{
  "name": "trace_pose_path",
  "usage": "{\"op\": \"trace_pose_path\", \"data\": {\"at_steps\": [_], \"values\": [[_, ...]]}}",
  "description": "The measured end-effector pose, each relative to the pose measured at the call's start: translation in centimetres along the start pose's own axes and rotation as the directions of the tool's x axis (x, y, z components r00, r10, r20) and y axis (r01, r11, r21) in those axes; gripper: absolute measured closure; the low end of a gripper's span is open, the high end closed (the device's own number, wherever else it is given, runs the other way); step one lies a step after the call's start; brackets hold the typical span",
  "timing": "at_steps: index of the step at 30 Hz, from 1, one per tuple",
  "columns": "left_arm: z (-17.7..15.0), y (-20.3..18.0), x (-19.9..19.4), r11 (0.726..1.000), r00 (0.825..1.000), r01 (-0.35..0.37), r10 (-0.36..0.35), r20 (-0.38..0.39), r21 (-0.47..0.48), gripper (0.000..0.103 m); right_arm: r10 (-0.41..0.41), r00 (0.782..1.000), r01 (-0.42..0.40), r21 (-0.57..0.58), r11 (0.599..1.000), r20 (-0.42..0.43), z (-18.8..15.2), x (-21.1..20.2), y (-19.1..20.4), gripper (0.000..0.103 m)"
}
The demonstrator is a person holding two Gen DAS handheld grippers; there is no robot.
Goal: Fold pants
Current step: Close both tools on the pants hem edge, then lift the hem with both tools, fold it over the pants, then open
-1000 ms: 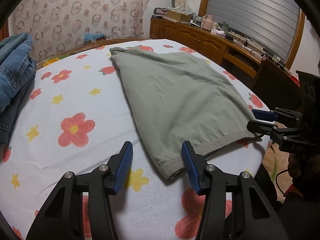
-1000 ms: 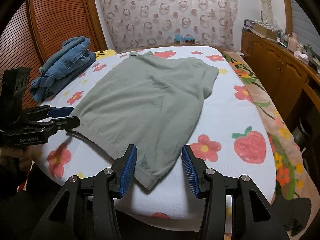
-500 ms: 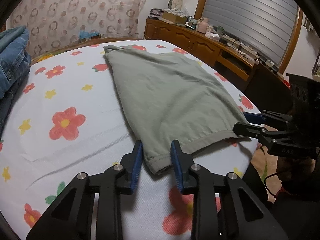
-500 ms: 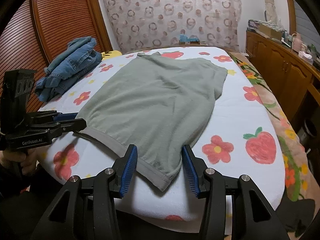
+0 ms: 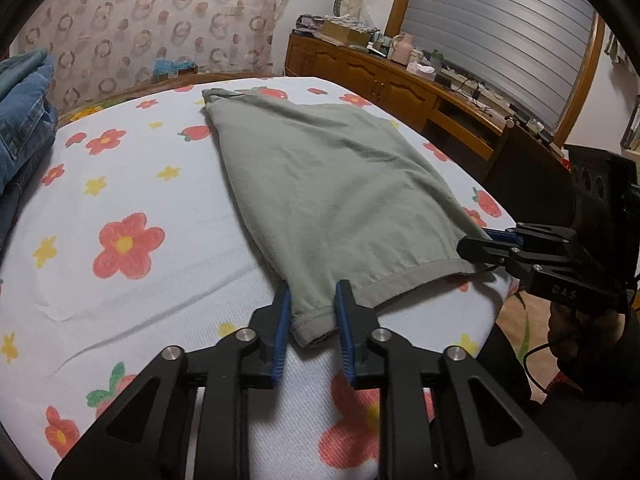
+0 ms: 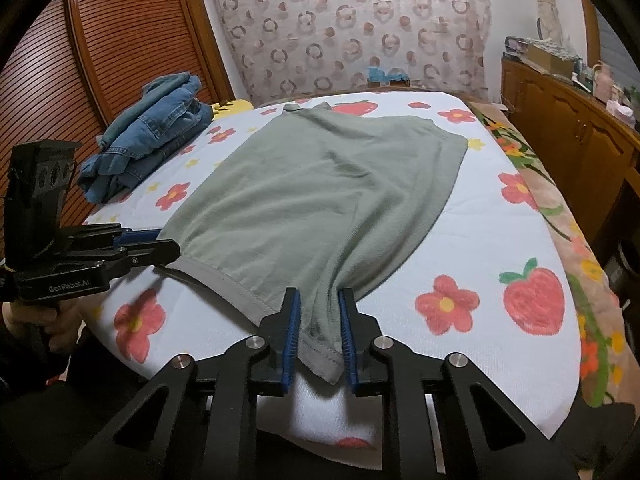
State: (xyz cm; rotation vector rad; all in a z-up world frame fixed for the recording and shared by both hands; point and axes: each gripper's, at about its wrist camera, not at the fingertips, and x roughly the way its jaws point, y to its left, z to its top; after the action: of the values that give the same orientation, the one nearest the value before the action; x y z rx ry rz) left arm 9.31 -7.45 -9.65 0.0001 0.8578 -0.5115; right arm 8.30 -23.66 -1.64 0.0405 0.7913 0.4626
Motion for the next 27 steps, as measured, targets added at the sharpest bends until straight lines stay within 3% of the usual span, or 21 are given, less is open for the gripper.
{"op": "trace_pose_path", "data": {"at_steps": [5, 27], "values": [[-0.2, -0.4, -0.8, 1.0, 1.0, -0.004, 0.004, 0.007, 0.021, 0.09, 0.02, 1.0, -0.02, 0.015, 1.0, 0.005, -0.2, -0.4, -0.4, 0.09], [1.8, -1.4, -8.2, 1.0, 0.984, -0.003, -0.002, 0.18, 0.031, 0.092, 0.061, 0.99, -0.053, -0.067, 0.996, 0.129, 1.7, -5.7, 1.4, 0.094]]}}
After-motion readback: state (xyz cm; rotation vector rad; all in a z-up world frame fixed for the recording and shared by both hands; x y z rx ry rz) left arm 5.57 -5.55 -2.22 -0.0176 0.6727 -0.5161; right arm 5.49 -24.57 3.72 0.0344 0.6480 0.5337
